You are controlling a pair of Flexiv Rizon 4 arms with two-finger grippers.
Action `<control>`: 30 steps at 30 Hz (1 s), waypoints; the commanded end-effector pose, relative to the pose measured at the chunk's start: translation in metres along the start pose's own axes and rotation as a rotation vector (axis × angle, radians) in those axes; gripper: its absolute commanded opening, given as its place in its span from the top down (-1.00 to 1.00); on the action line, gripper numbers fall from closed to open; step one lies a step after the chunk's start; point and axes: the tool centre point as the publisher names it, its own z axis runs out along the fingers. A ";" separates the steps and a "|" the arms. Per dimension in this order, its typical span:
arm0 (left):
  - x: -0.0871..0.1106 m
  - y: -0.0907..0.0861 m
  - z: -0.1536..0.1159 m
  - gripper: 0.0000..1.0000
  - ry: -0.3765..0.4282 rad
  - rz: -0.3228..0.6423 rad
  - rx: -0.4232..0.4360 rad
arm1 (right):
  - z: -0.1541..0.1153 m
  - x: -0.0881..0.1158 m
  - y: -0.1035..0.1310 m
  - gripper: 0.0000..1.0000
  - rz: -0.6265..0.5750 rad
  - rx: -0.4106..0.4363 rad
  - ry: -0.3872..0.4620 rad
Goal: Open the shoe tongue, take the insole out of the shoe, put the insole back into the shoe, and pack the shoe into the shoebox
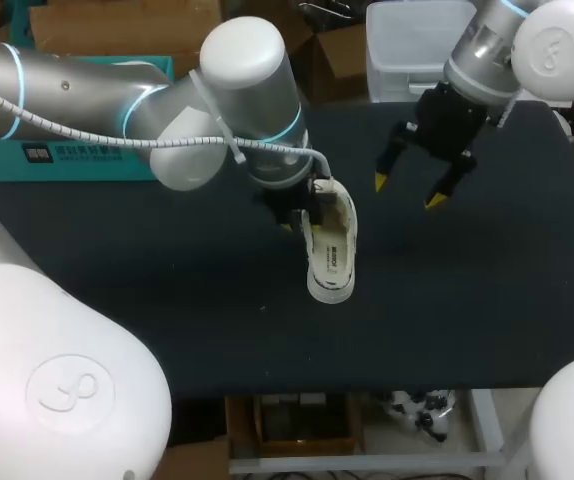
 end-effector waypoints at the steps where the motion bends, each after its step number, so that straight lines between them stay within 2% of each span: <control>1: 0.005 -0.005 0.005 0.33 -0.001 -0.009 -0.009 | 0.001 -0.001 0.000 -1.00 -0.018 0.003 -0.010; 7: 0.014 0.000 0.003 0.48 0.010 -0.007 -0.038 | 0.002 -0.007 -0.003 -1.00 -0.018 -0.001 -0.009; 8: 0.015 0.002 0.002 0.57 0.009 -0.006 -0.039 | 0.002 -0.008 -0.003 -1.00 -0.017 0.000 -0.009; 10: 0.016 0.003 0.002 0.90 0.002 -0.003 -0.039 | 0.003 -0.011 -0.003 -1.00 -0.015 0.002 -0.009; 11: 0.016 0.003 0.002 1.00 -0.009 -0.004 -0.037 | 0.003 -0.011 -0.003 -1.00 -0.015 0.002 -0.009; 15: 0.016 0.005 0.001 1.00 -0.017 0.001 -0.027 | 0.003 -0.011 -0.003 -1.00 -0.015 0.002 -0.009; 20: 0.013 0.004 -0.019 1.00 0.015 0.052 0.016 | 0.003 -0.011 -0.003 -1.00 -0.015 0.002 -0.009; 26: 0.000 -0.009 -0.050 1.00 0.066 0.176 0.095 | 0.003 -0.011 -0.003 -1.00 -0.015 0.002 -0.009; 30: -0.014 -0.021 -0.070 1.00 0.120 0.277 0.110 | 0.002 -0.010 -0.004 -1.00 -0.019 -0.003 -0.023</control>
